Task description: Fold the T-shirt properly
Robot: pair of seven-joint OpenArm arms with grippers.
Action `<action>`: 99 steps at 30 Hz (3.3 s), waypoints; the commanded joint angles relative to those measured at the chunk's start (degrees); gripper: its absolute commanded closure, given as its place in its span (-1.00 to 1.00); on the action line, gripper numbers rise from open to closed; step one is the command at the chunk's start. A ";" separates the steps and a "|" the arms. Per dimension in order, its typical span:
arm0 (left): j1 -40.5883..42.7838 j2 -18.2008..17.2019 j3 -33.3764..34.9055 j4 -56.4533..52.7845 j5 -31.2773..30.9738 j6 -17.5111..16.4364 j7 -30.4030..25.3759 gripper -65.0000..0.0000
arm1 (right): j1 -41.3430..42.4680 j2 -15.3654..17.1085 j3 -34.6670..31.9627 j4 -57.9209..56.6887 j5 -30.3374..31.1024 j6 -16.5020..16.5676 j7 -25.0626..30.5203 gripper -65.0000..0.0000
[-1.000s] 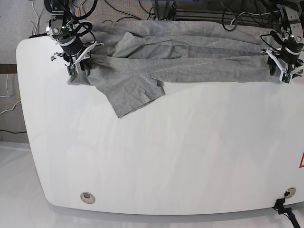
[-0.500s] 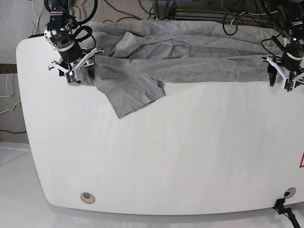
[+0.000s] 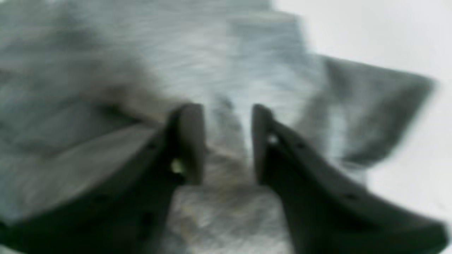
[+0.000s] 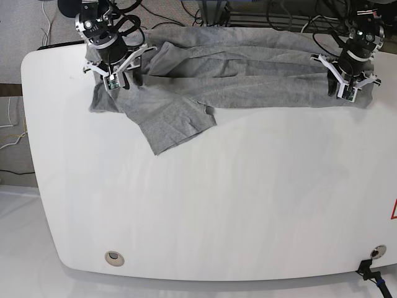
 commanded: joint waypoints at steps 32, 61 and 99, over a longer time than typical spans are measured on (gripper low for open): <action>-10.08 -3.44 3.77 -16.19 -0.21 0.31 -1.22 1.00 | 14.14 2.96 0.42 -24.86 0.78 3.69 1.49 1.00; -17.55 -5.64 6.94 -15.75 2.25 0.31 -1.13 1.00 | 20.12 2.87 0.33 -12.12 0.78 3.51 -1.77 1.00; -16.76 -5.55 6.94 -15.67 2.17 0.31 -1.13 1.00 | 50.45 -0.12 -0.20 -52.47 0.43 5.88 4.74 -0.10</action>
